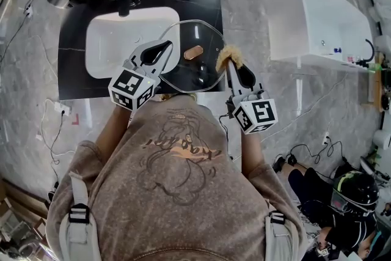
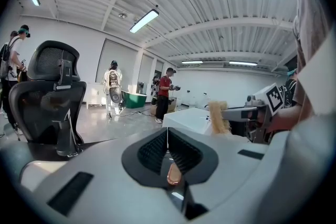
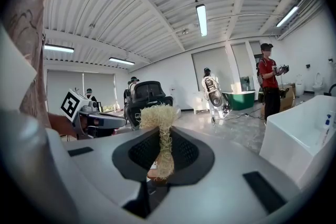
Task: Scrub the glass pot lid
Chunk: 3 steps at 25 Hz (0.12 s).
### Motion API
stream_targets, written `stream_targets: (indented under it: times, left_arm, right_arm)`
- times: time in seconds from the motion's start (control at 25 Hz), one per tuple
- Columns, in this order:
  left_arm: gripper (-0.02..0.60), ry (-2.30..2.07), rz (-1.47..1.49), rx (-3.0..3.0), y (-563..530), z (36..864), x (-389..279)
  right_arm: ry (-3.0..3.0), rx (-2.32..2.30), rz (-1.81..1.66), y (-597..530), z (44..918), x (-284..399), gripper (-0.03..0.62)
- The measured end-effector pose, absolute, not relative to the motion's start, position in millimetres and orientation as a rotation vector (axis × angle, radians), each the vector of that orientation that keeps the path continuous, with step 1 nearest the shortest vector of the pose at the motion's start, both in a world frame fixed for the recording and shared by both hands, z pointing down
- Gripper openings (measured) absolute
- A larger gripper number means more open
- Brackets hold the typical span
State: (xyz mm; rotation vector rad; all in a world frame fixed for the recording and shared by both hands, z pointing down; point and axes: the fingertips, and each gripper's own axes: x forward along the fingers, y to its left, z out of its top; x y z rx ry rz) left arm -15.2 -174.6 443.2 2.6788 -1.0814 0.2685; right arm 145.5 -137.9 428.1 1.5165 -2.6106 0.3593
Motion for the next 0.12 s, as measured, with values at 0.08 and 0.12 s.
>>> stream_targets:
  times: [0.08, 0.12]
  left_arm:
    - [0.017, -1.081, 0.276, 2.678, -173.7, 444.3, -16.1]
    - [0.017, -1.081, 0.28, 2.677, -173.3, 444.7, -16.2]
  right_arm:
    - [-2.611, 1.516, 0.358, -137.1, 428.2, 144.4, 0.052]
    - [-2.611, 1.516, 0.357, -136.7, 428.2, 144.0, 0.052]
